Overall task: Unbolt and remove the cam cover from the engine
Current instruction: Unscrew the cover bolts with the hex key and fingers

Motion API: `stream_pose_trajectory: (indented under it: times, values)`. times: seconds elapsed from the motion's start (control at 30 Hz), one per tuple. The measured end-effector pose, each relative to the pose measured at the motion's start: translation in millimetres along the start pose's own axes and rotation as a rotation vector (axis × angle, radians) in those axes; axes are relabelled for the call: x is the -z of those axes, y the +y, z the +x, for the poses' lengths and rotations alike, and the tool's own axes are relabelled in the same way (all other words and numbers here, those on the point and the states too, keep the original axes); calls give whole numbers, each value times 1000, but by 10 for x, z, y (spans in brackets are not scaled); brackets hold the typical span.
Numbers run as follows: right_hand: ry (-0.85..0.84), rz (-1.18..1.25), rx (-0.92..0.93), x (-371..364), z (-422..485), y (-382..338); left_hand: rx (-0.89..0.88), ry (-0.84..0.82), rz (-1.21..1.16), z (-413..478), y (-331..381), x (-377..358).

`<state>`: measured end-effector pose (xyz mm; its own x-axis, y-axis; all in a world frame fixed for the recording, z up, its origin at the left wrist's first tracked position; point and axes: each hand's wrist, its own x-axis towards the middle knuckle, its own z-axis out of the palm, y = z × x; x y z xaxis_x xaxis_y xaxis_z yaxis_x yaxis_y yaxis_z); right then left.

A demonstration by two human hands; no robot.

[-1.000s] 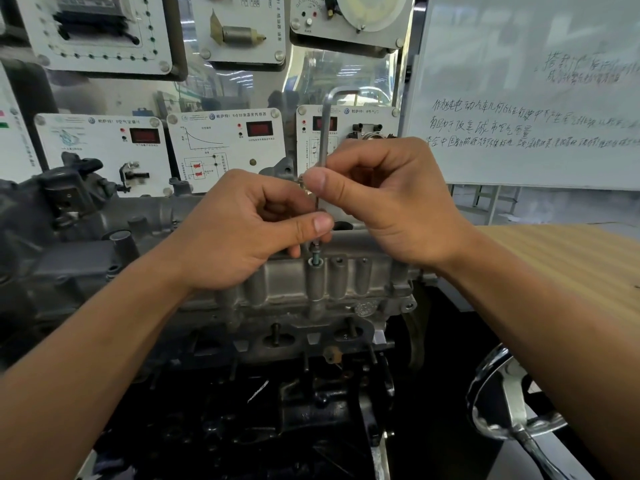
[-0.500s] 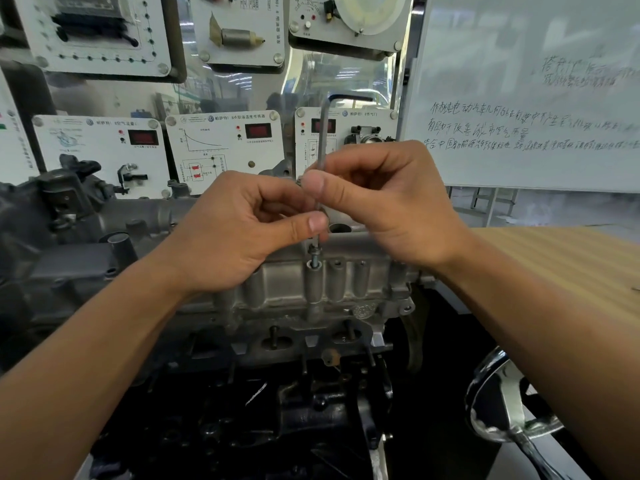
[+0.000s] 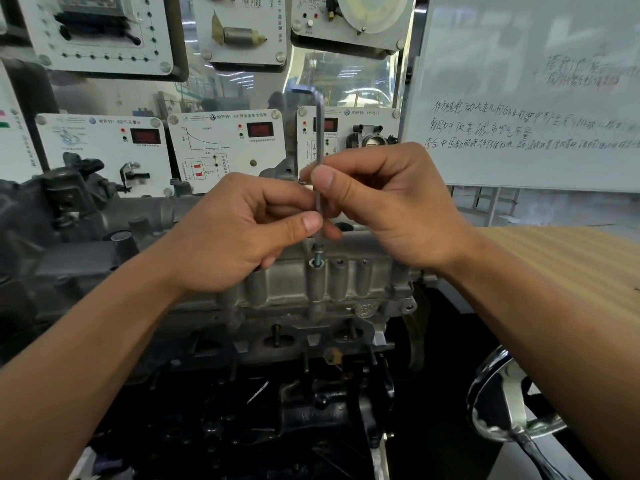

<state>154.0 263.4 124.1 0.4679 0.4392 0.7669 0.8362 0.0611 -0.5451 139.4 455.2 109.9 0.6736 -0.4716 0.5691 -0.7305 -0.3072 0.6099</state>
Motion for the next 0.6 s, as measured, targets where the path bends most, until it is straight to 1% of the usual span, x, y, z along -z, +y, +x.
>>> stream_pose_trajectory:
  times: [0.13,0.23,0.4,0.6]
  values:
    - [0,7,-30,7,-7,14,-10,62,-91,17,-2,-63]
    - [14,-14,-24,10,-12,17,-16,94,-78,23,-29,-77]
    - [178,-78,-44,-25,-3,22,-8,133,-36,39,-72,-56]
    - [158,-82,-38,-26,-18,14,-1,148,-54,40,-57,-70]
